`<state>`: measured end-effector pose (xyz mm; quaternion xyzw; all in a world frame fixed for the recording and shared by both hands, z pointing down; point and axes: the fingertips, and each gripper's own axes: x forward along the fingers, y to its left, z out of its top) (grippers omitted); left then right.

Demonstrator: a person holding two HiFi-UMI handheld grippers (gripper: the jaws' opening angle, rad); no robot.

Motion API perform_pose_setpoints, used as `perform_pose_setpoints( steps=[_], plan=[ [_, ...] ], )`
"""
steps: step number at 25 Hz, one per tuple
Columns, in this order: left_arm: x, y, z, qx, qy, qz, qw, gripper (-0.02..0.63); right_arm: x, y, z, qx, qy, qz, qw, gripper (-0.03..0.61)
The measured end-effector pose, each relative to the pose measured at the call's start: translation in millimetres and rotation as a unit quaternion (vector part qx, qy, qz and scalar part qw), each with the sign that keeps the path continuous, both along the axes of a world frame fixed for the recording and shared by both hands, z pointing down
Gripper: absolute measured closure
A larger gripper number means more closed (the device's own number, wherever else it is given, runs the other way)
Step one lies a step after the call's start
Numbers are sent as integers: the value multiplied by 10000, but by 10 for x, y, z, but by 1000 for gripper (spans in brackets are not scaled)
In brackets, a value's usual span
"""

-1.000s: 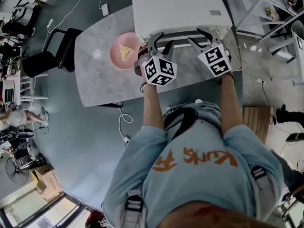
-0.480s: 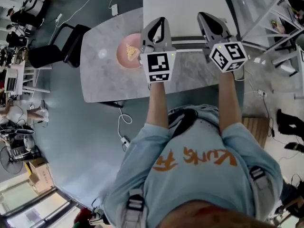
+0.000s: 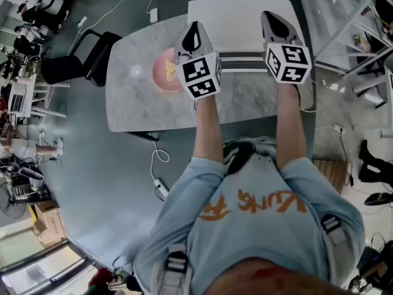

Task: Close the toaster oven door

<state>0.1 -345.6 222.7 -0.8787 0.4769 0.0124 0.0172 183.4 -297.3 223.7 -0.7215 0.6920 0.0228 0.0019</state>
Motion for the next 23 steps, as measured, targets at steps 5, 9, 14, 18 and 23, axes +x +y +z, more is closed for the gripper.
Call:
perform_pose_setpoints(
  steps=[5,9,14,18,23],
  plan=[
    [68,19,104,-75,-2,58,10000,612,21,35,95,-67,52,-104,9999,583],
    [146,46,90,-32,-4,52,10000,612,89,77,125,-80,96,-191,9997,583],
    [198,71,107,-63,-21,65,10000,612,112,102,114,-52,149,-290,9995,581],
    [219,111,67,-19,-34,41,10000,612,139,142,78,-9,179,-362,9992,581],
    [265,197,94,-28,-46,-13,10000,611,193,221,76,23,222,-460,9987,581]
  ],
)
